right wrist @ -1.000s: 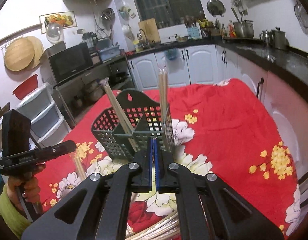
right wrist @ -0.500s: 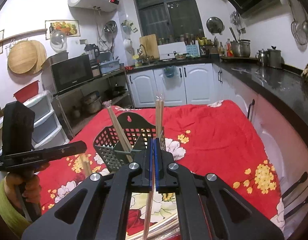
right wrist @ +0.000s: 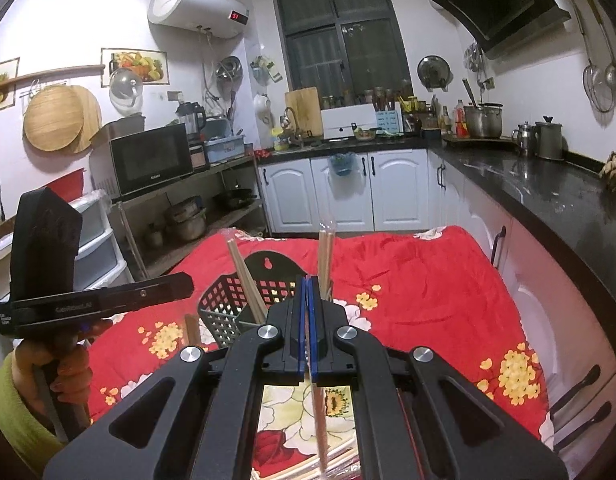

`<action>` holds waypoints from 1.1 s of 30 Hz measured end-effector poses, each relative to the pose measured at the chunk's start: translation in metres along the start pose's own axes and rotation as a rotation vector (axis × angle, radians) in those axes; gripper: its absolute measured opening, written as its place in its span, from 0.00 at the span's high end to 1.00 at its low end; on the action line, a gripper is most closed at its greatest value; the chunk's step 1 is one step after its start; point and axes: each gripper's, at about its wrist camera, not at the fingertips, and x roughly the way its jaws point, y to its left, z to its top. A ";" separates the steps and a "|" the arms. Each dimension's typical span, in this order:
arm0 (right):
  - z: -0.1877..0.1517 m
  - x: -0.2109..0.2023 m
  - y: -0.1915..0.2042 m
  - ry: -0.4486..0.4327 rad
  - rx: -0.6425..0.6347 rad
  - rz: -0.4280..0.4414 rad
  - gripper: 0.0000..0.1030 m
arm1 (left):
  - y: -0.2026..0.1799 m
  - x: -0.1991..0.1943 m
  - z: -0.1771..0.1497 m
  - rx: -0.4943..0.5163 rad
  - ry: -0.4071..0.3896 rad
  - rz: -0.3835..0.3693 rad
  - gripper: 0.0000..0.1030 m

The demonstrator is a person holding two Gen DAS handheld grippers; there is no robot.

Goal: Organize utensils
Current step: 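Lift the chopsticks with both tools and carry them over the green caddy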

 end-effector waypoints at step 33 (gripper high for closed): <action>0.046 -0.002 0.025 -0.084 -0.065 0.026 0.98 | -0.014 -0.034 0.064 0.068 -0.154 0.049 1.00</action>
